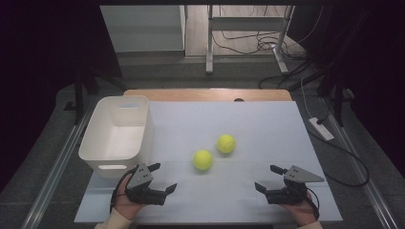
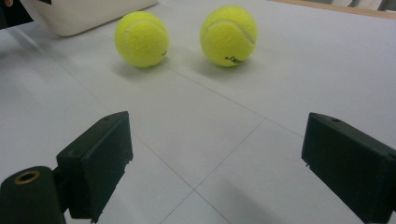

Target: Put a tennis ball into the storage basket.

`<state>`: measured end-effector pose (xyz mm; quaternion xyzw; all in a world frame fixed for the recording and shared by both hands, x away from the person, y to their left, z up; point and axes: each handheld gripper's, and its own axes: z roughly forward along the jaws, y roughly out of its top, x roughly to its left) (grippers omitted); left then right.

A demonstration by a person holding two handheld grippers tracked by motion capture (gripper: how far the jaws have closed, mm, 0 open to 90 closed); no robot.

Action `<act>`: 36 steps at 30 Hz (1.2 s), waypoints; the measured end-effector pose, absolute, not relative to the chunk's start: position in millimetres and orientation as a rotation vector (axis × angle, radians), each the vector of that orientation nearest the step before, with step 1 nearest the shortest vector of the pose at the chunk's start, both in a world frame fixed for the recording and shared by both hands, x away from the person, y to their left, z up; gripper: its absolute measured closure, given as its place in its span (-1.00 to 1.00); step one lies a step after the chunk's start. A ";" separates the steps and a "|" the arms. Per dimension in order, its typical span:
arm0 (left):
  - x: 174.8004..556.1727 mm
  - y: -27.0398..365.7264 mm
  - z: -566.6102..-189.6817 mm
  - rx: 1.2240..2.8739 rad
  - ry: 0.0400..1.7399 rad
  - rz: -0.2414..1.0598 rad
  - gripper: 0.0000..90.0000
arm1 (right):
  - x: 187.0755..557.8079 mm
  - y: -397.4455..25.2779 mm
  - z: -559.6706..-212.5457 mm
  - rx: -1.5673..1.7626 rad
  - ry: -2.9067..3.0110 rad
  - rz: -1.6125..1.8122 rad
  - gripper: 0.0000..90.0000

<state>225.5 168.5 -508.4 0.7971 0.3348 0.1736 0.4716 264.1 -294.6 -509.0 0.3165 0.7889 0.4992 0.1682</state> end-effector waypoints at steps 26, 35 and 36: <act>244.5 147.3 -494.5 1.994 0.847 0.392 -0.80 | 267.4 -291.1 -508.7 0.888 2.252 1.412 -0.79; 249.4 139.9 -495.2 2.011 0.861 0.380 -0.81 | 268.6 -291.4 -508.8 0.885 2.248 1.417 -0.80; 250.7 138.8 -495.1 2.014 0.861 0.376 -0.81 | 268.7 -291.6 -508.8 0.887 2.246 1.417 -0.80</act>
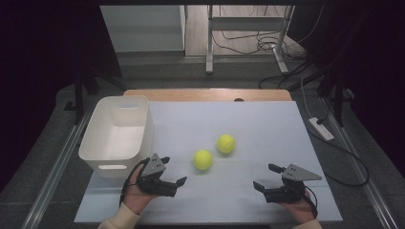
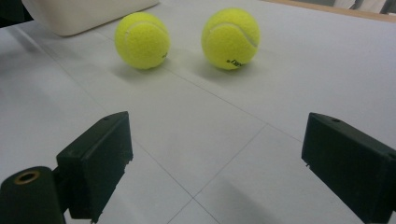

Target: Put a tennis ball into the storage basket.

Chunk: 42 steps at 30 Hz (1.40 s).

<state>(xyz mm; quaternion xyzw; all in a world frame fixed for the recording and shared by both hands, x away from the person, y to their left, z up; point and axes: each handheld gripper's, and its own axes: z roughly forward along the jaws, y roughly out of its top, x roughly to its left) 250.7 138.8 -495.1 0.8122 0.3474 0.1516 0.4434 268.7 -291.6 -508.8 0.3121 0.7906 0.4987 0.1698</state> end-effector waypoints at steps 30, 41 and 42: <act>272.2 107.2 -480.8 2.063 0.831 0.362 -0.81 | 267.5 -290.9 -508.9 0.884 2.244 1.413 -0.81; 280.8 97.2 -479.6 2.089 0.836 0.345 -0.82 | 267.4 -291.4 -509.5 0.879 2.248 1.413 -0.80; 281.6 96.2 -479.6 2.092 0.833 0.344 -0.82 | 267.3 -291.5 -509.6 0.879 2.250 1.413 -0.80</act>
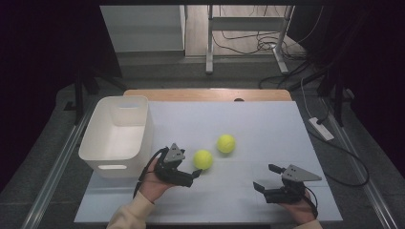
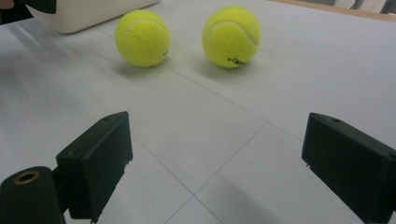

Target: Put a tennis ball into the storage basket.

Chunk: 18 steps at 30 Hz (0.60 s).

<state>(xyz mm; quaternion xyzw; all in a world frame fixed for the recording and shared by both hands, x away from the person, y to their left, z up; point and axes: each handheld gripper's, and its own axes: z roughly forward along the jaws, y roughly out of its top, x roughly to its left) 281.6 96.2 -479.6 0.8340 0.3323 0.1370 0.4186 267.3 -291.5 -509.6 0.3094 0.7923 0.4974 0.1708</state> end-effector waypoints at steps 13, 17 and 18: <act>294.2 83.3 -476.8 2.119 0.819 0.315 -0.84 | 266.9 -291.6 -510.0 0.876 2.256 1.403 -0.80; 298.1 79.1 -477.7 2.132 0.824 0.306 -0.86 | 266.6 -291.5 -509.9 0.873 2.258 1.402 -0.80; 298.1 79.1 -477.7 2.132 0.824 0.306 -0.86 | 266.6 -291.5 -509.9 0.873 2.258 1.402 -0.80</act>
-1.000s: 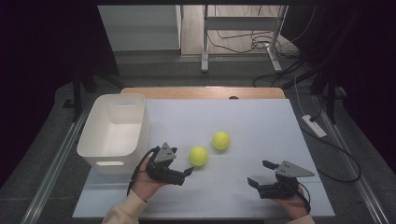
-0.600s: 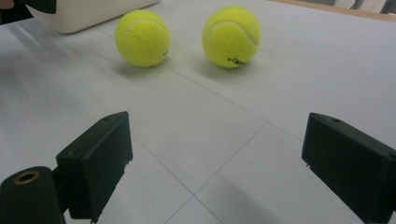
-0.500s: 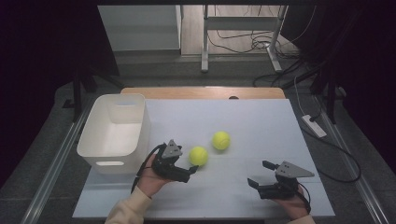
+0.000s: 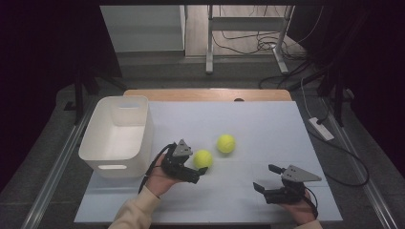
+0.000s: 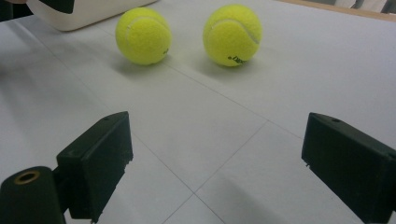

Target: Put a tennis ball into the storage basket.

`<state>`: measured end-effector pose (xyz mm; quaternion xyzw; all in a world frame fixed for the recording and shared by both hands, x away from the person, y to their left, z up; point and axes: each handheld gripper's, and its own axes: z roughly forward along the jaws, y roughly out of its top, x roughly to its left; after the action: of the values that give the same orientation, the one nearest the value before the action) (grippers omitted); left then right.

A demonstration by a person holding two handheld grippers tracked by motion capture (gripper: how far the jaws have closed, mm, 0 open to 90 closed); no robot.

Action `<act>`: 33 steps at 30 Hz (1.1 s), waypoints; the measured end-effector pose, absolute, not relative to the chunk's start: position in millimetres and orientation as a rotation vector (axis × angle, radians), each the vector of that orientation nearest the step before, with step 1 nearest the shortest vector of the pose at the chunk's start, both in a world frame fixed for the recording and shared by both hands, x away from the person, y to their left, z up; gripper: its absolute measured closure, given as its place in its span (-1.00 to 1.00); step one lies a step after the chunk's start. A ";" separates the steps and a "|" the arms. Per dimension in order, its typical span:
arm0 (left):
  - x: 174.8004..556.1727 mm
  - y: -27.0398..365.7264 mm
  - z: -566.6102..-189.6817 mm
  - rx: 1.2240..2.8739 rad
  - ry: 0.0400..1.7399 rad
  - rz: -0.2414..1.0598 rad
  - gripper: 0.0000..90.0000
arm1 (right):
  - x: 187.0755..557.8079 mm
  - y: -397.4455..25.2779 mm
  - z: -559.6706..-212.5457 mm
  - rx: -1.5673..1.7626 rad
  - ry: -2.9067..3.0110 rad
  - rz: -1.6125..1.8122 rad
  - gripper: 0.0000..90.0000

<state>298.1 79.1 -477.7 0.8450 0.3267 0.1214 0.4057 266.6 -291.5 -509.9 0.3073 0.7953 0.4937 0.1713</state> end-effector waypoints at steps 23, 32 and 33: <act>323.4 56.7 -489.4 2.197 0.844 0.275 -0.93 | 268.2 -293.6 -510.9 0.883 2.255 1.457 -0.80; 330.7 49.4 -499.6 2.227 0.858 0.257 -0.93 | 268.5 -294.1 -511.1 0.889 2.251 1.448 -0.80; 330.7 49.4 -499.6 2.227 0.858 0.257 -0.93 | 268.5 -294.1 -511.1 0.889 2.251 1.448 -0.80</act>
<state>330.7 49.4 -499.6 0.8649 0.3332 0.0996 0.3620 268.5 -294.1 -511.1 0.3112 0.7877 0.5070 0.1600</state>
